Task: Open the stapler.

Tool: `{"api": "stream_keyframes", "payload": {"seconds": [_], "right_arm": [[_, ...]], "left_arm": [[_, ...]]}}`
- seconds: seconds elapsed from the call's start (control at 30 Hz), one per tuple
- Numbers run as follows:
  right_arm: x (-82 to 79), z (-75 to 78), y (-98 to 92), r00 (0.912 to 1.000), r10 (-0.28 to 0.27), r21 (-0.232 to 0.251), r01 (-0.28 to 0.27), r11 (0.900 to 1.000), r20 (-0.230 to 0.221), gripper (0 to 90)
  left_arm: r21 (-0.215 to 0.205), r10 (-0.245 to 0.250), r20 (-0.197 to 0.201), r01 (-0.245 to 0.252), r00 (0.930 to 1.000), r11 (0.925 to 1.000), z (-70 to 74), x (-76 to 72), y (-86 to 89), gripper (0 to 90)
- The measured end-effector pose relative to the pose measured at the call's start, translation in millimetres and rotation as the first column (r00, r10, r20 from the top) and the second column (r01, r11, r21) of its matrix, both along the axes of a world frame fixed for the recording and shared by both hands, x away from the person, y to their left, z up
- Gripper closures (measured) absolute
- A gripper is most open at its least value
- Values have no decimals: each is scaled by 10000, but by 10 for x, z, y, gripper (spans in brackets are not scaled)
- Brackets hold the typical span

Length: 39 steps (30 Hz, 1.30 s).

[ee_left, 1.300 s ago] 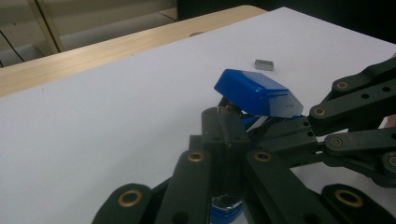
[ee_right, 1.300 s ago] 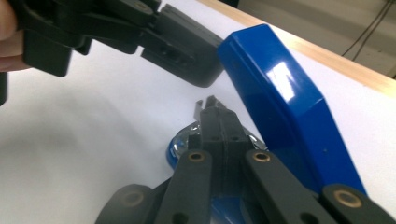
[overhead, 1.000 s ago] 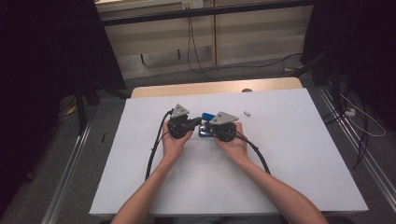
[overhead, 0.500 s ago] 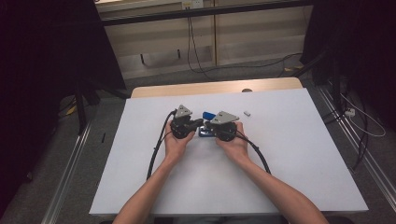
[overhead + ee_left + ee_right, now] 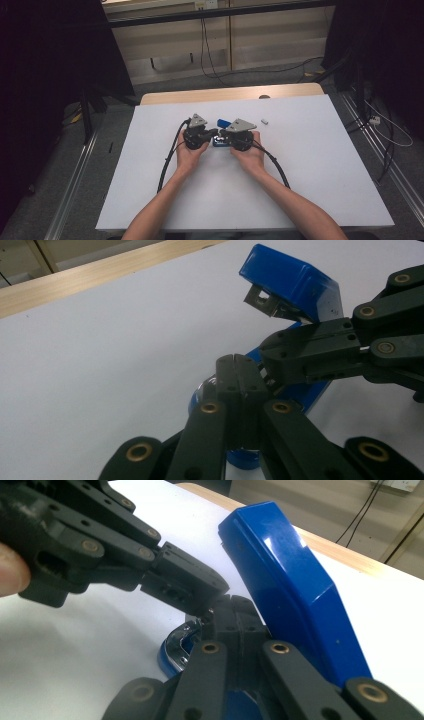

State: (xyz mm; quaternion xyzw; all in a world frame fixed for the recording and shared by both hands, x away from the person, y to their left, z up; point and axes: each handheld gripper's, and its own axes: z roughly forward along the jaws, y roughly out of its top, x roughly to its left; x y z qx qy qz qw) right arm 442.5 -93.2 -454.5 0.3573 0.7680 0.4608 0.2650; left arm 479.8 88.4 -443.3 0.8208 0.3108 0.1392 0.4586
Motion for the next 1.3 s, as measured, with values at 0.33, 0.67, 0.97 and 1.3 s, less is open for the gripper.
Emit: {"api": "stream_keyframes", "payload": {"seconds": [0.33,0.67,0.97,1.3], "right_arm": [[18,-8,30,9997,-228,155,227,9996,44,900],[39,0,80,9993,-373,83,373,9993,98,900],[48,61,50,9980,-580,138,576,9982,269,900],[41,117,-19,9974,-680,246,674,9974,251,900]], "left_arm": [[-178,59,-93,-61,9999,9998,-41,-6,11,900],[-317,62,-144,-67,9999,9995,-53,-5,27,900],[-190,102,32,-102,9999,9998,-50,-18,19,900],[-277,90,-91,-92,9999,9996,-50,-11,38,900]]}}
